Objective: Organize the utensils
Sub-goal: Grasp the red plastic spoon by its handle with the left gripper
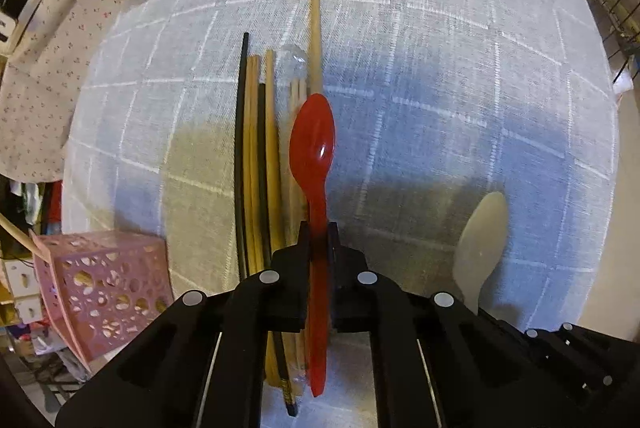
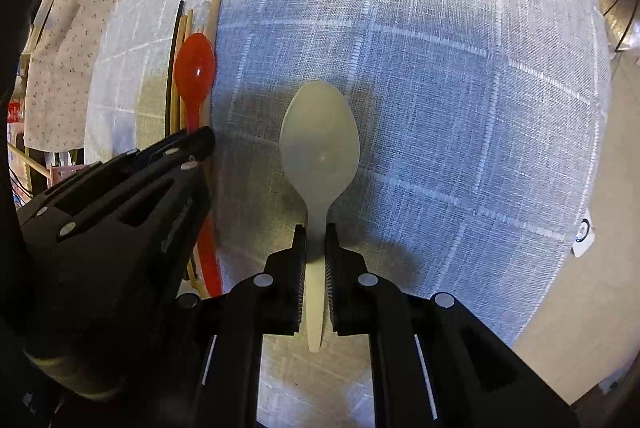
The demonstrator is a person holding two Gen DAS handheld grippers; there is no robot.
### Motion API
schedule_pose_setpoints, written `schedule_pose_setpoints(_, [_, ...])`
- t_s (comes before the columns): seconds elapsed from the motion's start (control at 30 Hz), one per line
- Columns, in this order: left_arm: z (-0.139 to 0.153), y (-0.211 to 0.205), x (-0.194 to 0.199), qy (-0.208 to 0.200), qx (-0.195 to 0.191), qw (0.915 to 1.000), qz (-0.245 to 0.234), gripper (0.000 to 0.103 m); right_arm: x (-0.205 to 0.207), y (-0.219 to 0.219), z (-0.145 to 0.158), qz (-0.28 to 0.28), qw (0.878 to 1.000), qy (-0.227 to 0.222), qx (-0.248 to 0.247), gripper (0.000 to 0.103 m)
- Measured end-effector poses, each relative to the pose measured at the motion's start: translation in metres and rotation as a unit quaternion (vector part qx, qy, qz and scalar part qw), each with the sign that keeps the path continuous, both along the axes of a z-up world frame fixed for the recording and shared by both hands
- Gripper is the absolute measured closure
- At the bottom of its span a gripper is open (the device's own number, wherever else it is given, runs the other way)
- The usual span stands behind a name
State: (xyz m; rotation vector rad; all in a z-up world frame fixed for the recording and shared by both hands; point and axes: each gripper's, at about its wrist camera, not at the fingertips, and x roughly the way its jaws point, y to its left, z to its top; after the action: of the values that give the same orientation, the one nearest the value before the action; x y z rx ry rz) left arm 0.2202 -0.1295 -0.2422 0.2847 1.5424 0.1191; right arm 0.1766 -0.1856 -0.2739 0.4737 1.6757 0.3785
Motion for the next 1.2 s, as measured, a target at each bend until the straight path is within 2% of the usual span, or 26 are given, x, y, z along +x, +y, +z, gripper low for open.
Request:
schedule_pose_setpoints(0.1, [0.002,0.003,-0.01,0.005,-0.044,0.9989,0.014,0.097,0.0,0.0,0.001,0.004,1.0,-0.003,-0.006,0.093])
schedule_pose_setpoints(0.3, [0.003,0.006,-0.012,0.001,-0.051,0.9985,0.021,0.097,0.002,0.001,0.001,0.005,1.0,-0.006,-0.007,0.093])
schedule_pose_setpoints(0.53, [0.03,0.025,-0.011,-0.012,-0.1,0.9947,0.018,0.097,0.002,-0.002,0.004,0.007,1.0,-0.014,-0.014,0.093])
schedule_pose_setpoints(1.0, [0.062,0.048,-0.034,-0.019,-0.134,0.9906,0.02,0.097,0.002,0.007,0.012,0.024,0.999,-0.028,-0.013,0.093])
schedule_pose_setpoints(1.2, [0.074,0.081,-0.046,-0.023,-0.151,0.988,0.026,0.097,0.001,0.014,0.019,0.031,0.999,-0.034,-0.014,0.093])
